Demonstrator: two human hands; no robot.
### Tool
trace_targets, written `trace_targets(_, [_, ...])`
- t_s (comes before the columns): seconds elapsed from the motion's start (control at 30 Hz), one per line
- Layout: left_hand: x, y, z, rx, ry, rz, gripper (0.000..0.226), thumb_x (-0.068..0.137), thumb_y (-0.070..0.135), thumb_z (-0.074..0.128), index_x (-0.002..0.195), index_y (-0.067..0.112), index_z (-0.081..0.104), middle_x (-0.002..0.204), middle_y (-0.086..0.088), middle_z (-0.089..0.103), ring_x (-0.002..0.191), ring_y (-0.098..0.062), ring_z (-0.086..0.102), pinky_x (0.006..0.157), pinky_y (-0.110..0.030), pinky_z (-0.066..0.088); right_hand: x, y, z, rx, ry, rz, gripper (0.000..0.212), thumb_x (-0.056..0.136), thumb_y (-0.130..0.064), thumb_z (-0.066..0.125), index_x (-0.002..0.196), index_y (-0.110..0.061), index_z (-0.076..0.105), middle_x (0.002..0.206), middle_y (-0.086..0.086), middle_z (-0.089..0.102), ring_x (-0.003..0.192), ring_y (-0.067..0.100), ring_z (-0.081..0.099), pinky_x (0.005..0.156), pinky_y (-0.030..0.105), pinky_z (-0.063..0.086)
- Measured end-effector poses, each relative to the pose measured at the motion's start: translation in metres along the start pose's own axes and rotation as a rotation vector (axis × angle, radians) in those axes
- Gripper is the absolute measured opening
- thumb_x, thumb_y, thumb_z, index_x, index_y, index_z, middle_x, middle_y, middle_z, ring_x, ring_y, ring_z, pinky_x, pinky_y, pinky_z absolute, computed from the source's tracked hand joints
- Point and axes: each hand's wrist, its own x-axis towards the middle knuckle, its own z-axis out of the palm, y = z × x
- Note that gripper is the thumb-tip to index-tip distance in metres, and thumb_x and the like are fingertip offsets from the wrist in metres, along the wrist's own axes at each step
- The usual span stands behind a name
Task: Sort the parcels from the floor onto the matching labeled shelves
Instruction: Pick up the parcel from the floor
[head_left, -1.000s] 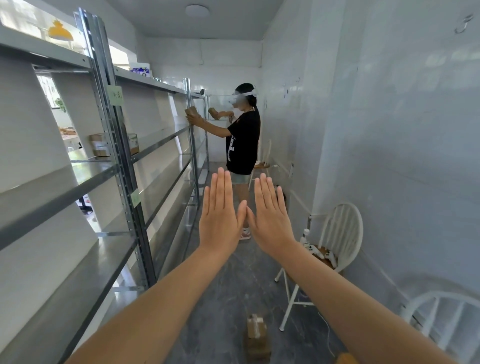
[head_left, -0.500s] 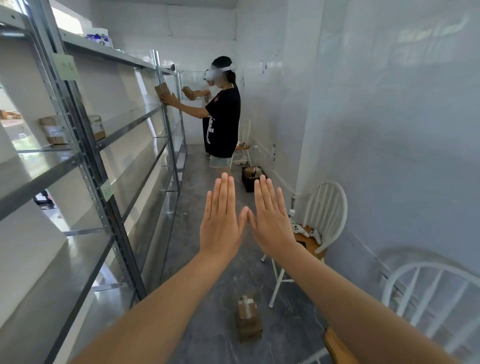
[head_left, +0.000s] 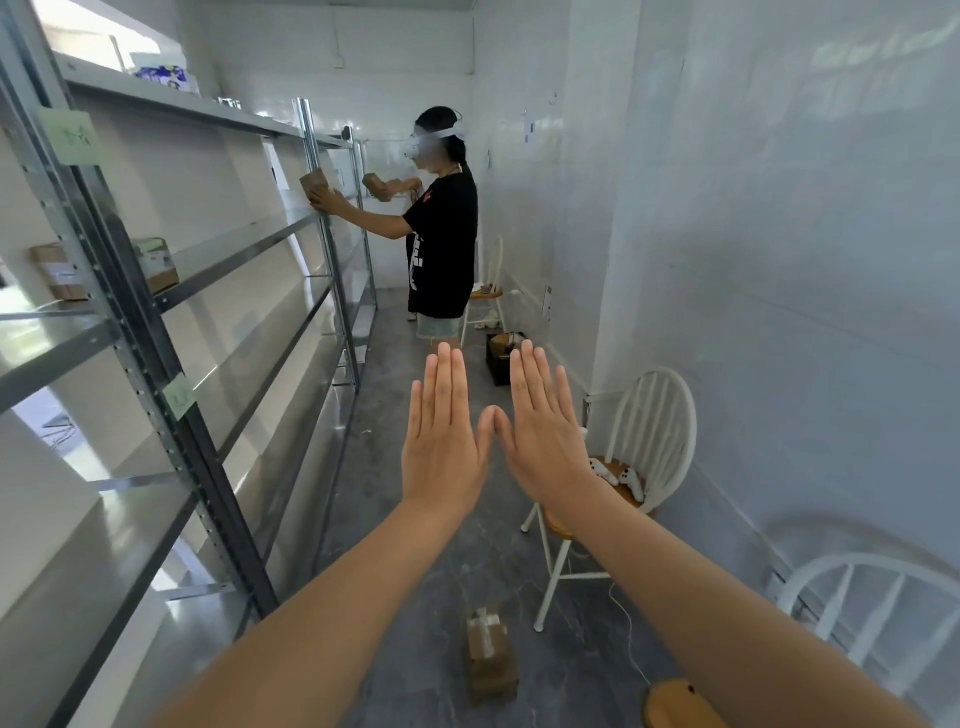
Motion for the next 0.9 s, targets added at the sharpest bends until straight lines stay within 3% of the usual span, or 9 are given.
trace_targets(0.37, [0.053,0.012,0.052,0.068,0.004,0.002,0.072,0.108,0.045,0.029,0.161,0.010,-0.005,0.170,-0.005,-0.012,0.156,-0.014,-0.013,0.128,-0.036,-0.002,0.043,0.058,0.039,0.088,0.010,0.002,0.067,0.106,-0.045,0.014,0.160,-0.006,0.001,0.169,0.012,-0.005,0.156,0.024,-0.007,0.127,0.042,0.001])
trace_targets(0.53, [0.062,0.029,0.081,0.061,0.001,0.004,0.071,0.109,0.042,0.030,0.161,0.011,-0.005,0.171,-0.004,-0.010,0.156,-0.012,-0.014,0.128,-0.037,0.001,0.053,0.086,0.051,0.080,0.008,-0.022,0.066,0.105,-0.040,0.011,0.159,-0.002,0.008,0.168,0.016,0.004,0.156,0.028,0.001,0.127,0.045,0.009])
trace_targets(0.8, [0.071,0.033,0.114,0.088,-0.047,0.008,0.072,0.108,0.044,0.030,0.161,0.010,-0.006,0.171,-0.005,-0.010,0.157,-0.015,-0.011,0.128,-0.037,0.000,0.054,0.115,0.076,0.088,-0.043,-0.022,0.069,0.104,-0.044,0.009,0.159,-0.004,0.002,0.169,0.014,-0.002,0.156,0.026,-0.007,0.127,0.041,-0.004])
trace_targets(0.9, [0.074,0.030,0.125,0.097,-0.061,0.015,0.072,0.108,0.044,0.030,0.161,0.010,-0.005,0.171,-0.006,-0.009,0.157,-0.016,-0.010,0.128,-0.038,0.001,0.056,0.120,0.085,0.086,-0.034,-0.025,0.066,0.107,-0.042,0.017,0.159,-0.003,0.006,0.168,0.015,0.002,0.156,0.026,-0.003,0.124,0.037,-0.007])
